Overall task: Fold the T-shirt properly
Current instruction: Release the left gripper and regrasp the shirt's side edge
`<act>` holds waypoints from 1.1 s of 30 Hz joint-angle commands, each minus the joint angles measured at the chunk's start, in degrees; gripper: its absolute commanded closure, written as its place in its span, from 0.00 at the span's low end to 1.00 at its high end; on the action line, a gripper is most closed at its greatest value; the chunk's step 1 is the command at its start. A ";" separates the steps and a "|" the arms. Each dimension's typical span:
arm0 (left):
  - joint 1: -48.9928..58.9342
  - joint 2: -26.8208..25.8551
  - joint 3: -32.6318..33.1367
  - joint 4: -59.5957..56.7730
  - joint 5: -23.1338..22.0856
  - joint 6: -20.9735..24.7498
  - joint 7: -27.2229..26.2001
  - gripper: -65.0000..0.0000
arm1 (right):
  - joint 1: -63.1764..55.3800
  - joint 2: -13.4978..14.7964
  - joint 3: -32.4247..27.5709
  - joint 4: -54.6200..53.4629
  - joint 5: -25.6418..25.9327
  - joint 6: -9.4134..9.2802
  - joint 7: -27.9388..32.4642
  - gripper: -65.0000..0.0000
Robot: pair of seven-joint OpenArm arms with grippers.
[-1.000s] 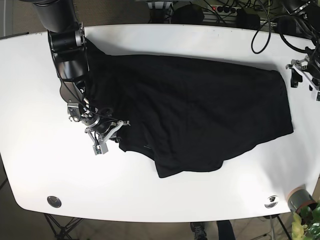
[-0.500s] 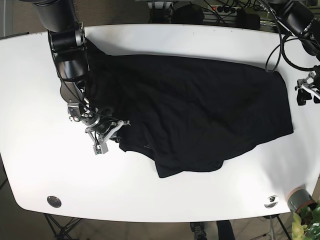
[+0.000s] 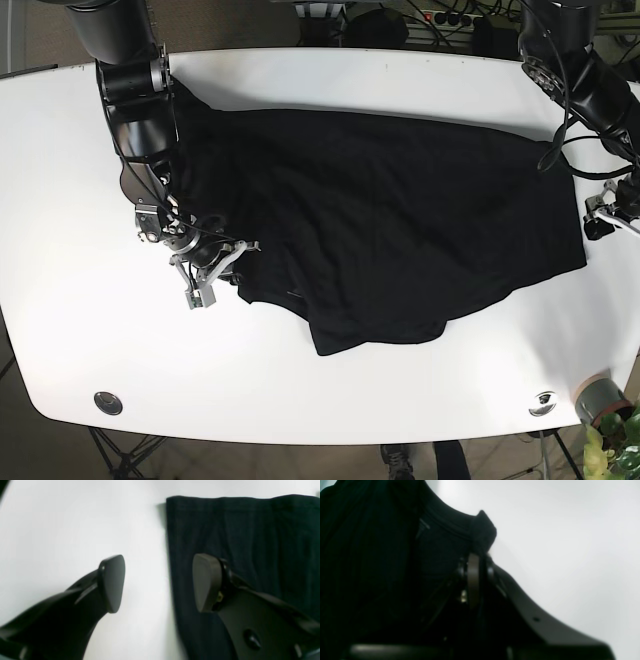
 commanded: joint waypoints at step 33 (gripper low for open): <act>-5.99 -7.48 10.56 -21.91 -0.57 1.57 -15.56 0.40 | -0.07 1.00 5.21 0.26 -1.50 -0.13 -2.15 0.96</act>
